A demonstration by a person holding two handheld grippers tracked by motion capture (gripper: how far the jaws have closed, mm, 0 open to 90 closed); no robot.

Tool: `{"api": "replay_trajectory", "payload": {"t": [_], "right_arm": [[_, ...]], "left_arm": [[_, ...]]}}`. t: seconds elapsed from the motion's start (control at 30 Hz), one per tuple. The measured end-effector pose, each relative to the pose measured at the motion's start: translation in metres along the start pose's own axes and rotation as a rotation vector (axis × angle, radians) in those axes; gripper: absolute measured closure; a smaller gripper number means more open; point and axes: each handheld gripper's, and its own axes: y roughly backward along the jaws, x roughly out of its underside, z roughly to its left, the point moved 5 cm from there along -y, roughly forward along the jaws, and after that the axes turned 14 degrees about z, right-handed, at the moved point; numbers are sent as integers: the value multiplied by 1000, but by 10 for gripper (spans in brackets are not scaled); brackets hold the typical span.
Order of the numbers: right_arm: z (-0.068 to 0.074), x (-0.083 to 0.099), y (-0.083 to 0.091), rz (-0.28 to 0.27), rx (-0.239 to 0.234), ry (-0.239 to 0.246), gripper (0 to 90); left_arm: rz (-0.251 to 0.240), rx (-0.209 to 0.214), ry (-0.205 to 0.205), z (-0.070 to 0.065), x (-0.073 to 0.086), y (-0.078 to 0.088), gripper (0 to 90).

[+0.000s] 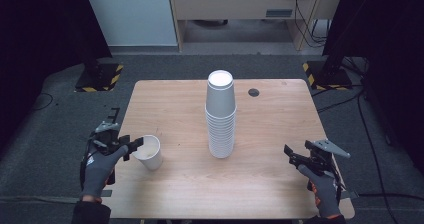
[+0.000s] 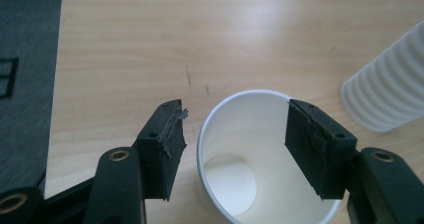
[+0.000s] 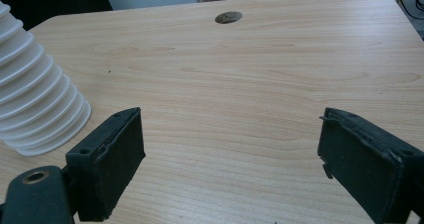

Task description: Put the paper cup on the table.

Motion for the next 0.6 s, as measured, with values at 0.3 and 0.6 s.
{"api": "replay_trajectory", "payload": {"t": [0.3, 0.6], "right_arm": [[0, 0, 1, -3, 2, -1, 114], [0, 0, 0, -4, 0, -1, 111]], "left_arm": [[-252, -61, 23, 22, 24, 20, 388], [-227, -111, 85, 53, 51, 2, 402]]}}
